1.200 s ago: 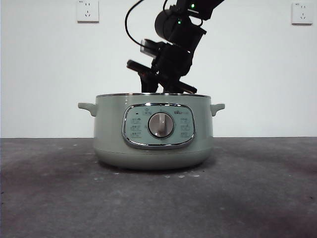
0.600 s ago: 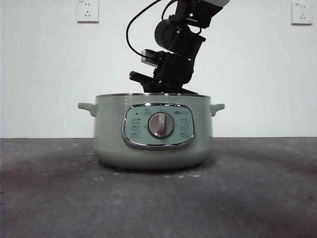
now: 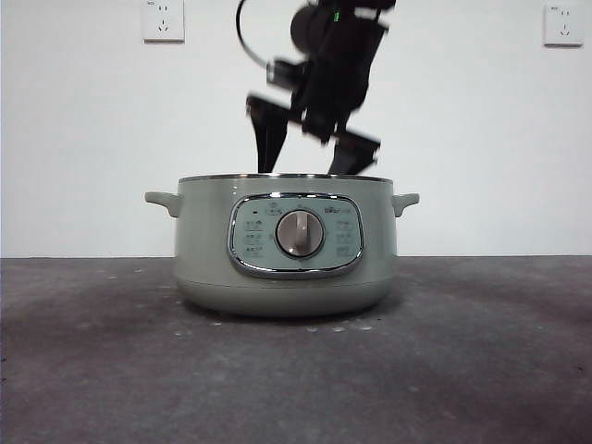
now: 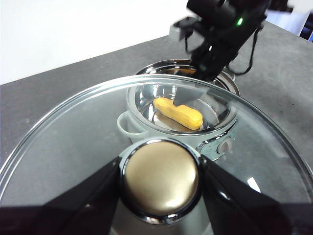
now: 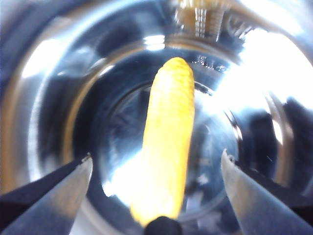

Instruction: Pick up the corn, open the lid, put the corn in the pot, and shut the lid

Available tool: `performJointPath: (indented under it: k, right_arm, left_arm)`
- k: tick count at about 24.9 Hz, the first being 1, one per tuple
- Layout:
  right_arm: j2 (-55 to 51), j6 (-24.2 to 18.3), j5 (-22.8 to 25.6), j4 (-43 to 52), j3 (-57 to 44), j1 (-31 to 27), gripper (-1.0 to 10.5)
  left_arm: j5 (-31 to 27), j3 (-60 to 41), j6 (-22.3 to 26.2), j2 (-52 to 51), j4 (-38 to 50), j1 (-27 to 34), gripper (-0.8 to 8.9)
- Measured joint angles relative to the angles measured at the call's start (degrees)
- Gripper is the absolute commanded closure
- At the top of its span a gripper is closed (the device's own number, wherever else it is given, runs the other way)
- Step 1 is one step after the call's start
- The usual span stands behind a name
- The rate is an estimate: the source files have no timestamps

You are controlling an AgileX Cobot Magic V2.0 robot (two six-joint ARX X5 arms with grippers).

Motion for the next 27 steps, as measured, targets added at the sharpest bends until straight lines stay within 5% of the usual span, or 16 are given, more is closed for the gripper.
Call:
performJointPath:
  k: [4, 8, 13, 20, 27]
  right_arm:
    - [-4.28, -0.11, 0.11, -11.37, 11.43, 0.02, 5.1]
    - [-12.92, -0.42, 0.61, -12.59, 14.62, 0.04, 5.1]
    - [-22.03, -0.42, 0.81, -12.59, 14.38, 0.11, 5.1]
    - [-38.27, -0.37, 0.35, -12.59, 13.16, 2.14, 5.1]
    - [-52.68, 0.26, 0.37, -12.59, 0.22, 4.17, 5.1]
  left_arm:
    - [0.13, 0.00, 0.04, 3.17, 5.25, 0.00, 8.21]
    - [3.76, 0.00, 0.04, 11.02, 11.87, -0.17, 8.21]
    - [3.74, 0.13, 0.04, 22.95, 21.44, -3.34, 8.21]
    - [3.17, 11.54, 1.57, 40.68, 23.89, -9.20, 8.21]
    - [2.12, 20.98, 2.73, 52.57, 24.70, -12.07, 8.21]
